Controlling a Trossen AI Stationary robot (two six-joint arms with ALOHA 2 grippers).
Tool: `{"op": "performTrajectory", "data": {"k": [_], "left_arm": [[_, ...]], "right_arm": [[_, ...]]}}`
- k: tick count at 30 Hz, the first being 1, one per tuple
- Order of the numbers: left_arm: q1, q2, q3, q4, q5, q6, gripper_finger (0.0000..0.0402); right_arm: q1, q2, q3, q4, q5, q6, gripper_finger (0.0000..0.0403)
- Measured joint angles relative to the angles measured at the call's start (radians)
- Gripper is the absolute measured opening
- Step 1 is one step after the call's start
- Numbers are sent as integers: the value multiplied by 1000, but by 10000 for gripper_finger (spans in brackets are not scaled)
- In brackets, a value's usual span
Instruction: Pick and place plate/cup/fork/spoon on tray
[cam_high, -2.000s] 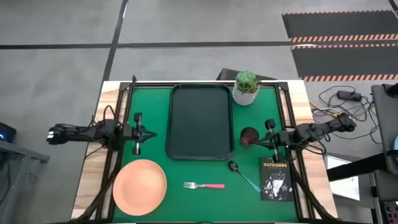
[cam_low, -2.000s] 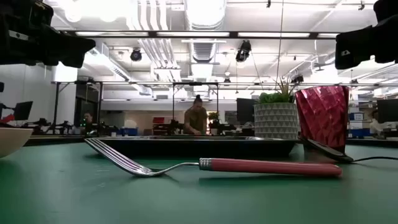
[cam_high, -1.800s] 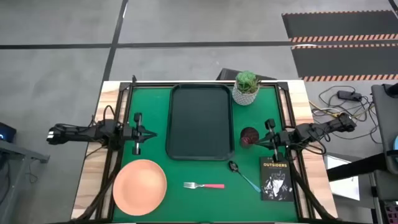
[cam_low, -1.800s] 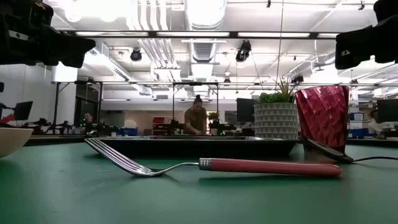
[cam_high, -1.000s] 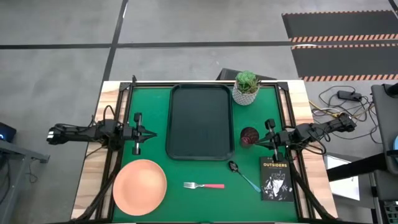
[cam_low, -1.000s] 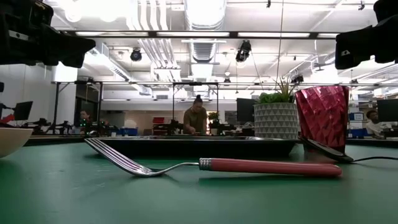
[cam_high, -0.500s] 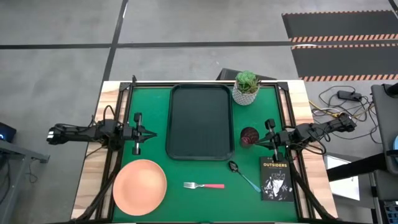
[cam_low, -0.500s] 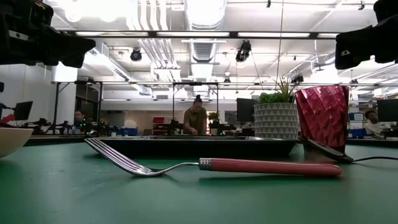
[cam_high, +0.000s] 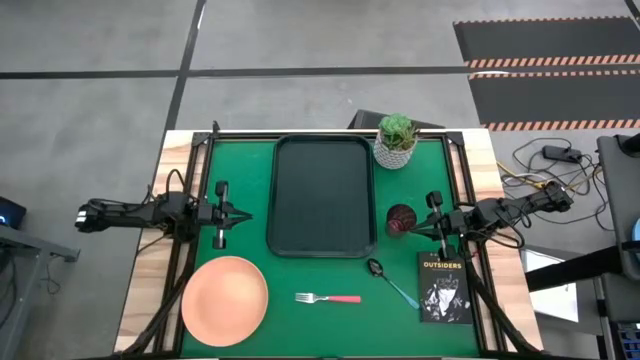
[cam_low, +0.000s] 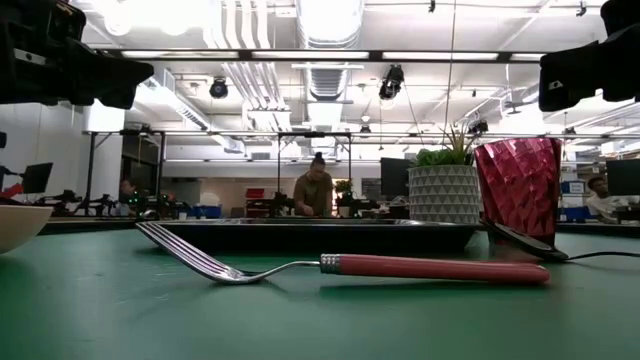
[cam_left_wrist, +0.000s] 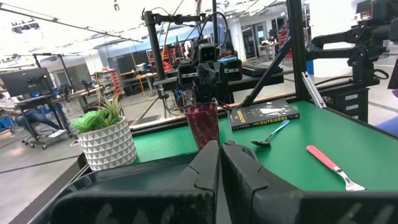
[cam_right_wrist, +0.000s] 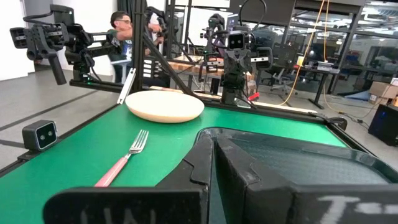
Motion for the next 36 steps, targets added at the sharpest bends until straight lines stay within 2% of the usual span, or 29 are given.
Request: {"op": "performTrajectory", "data": {"k": [14,21,36], "left_arm": [[0,0,0,0,0,0,0],[0,0,0,0,0,0,0],[0,0,0,0,0,0,0]], "right_arm": [[0,0,0,0,0,0,9],[0,0,0,0,0,-52,9],[0,0,-1,31,2,84,9]]}}
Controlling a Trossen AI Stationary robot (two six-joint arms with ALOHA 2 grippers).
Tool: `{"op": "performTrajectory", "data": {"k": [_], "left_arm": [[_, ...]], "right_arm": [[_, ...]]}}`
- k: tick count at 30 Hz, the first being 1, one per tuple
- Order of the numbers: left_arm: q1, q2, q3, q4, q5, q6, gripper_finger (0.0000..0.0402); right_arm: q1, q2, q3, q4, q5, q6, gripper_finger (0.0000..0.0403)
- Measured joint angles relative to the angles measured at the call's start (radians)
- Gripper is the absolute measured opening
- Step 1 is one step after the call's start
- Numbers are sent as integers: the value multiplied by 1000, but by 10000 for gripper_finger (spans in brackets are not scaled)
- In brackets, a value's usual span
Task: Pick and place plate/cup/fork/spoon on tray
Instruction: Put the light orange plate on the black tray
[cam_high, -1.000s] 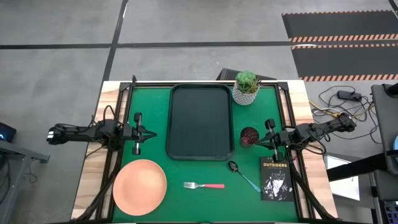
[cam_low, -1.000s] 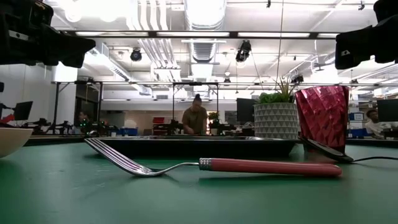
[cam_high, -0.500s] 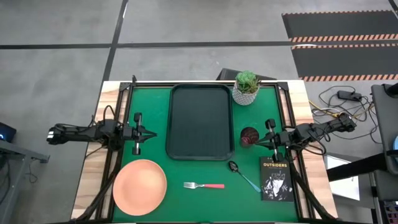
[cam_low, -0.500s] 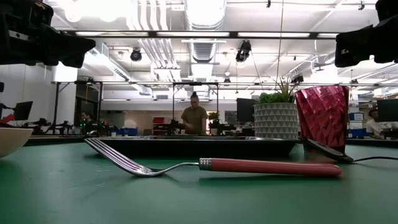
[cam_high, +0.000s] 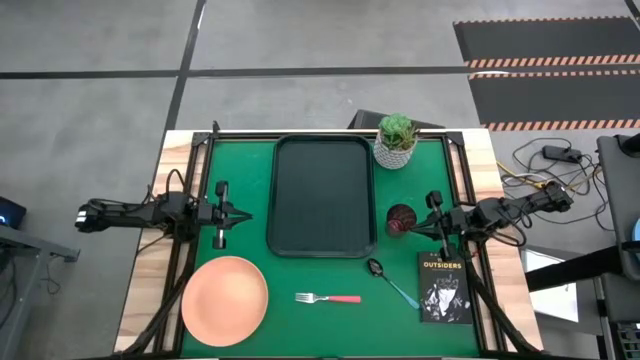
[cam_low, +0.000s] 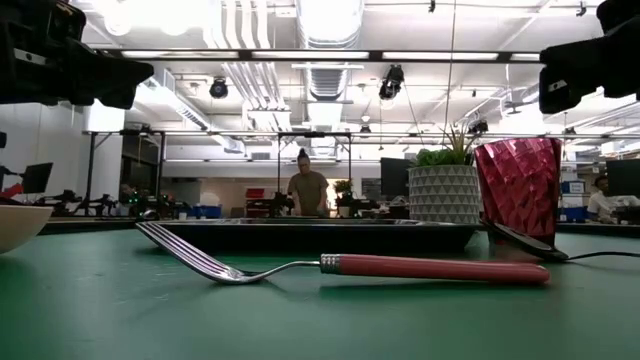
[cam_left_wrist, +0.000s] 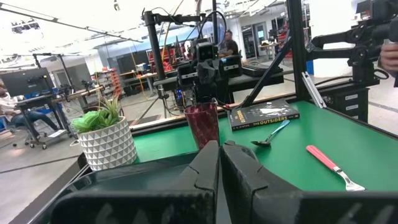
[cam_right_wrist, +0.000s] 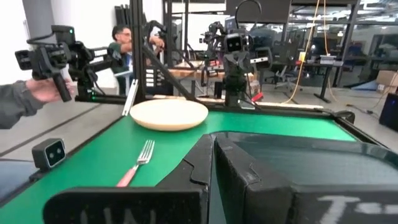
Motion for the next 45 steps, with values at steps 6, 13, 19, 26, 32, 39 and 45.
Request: {"op": "performTrajectory", "data": {"k": [6,13,19,26,32,39,45], "left_arm": [[0,2,0,122,-1,-305,0],[0,0,0,418,-2,-502,0],[-1,36,0,536,0,-631,0],[-2,250,90,551,-54,-824,0],[-41,526,233,544,-3,-960,0],[-134,863,450,306,-18,-1142,0],[-264,1092,659,-40,-73,-1405,0]], "right_arm": [[0,7,-1,82,31,-78,9],[0,13,11,401,179,-224,9],[0,20,58,493,155,-286,9],[0,20,73,508,155,-287,9],[0,20,80,505,155,-319,9],[0,20,80,500,156,-338,9],[0,20,80,492,156,-338,9]]}}
